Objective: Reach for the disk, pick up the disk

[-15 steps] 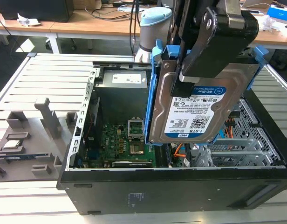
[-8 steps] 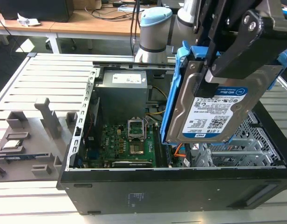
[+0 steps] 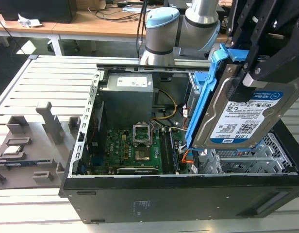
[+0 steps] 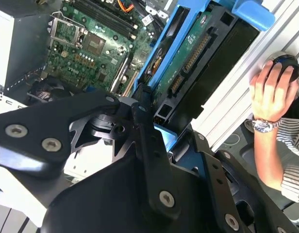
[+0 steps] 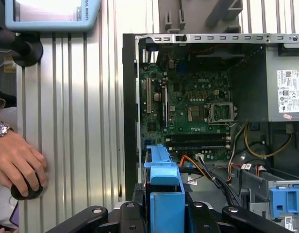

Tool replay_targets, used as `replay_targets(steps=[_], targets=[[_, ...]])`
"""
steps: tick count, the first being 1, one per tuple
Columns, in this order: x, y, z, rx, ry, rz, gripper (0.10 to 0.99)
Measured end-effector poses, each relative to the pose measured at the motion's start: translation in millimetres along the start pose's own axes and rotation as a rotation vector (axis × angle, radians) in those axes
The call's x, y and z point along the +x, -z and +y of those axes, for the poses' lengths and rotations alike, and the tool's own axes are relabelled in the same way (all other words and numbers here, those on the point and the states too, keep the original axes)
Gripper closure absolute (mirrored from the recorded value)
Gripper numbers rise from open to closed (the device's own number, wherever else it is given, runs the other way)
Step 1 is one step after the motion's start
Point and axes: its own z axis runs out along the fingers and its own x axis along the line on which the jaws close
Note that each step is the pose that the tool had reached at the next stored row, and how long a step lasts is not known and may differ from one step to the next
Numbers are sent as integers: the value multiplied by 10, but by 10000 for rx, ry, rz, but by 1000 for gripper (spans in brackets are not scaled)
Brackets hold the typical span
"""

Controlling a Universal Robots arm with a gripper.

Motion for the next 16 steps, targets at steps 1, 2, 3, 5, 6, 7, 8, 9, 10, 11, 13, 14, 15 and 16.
replay_targets(steps=[1, 2, 3, 5, 6, 7, 8, 9, 10, 11, 13, 14, 15, 16], targets=[[-1, 1, -29, -6, 0, 0, 722], [-1, 2, -47, -9, 1, -1, 722], [-2, 4, -82, -16, 1, 0, 722], [-4, 7, -143, -27, 0, 0, 722], [-5, 8, -166, -31, 0, 0, 722], [-6, 10, -192, -36, 0, 1, 722], [-6, 11, -214, -39, 0, 1, 722], [-7, 12, -240, -44, 1, 0, 722], [-8, 14, -261, -48, 0, 1, 722], [-10, 15, -301, -56, 0, 1, 722], [-12, 13, -357, -81, 0, 2, 722], [-12, 3, -371, -99, 0, 3, 722], [-12, -7, -376, -111, 1, 1, 722], [-12, -21, -381, -129, 0, 0, 722]])
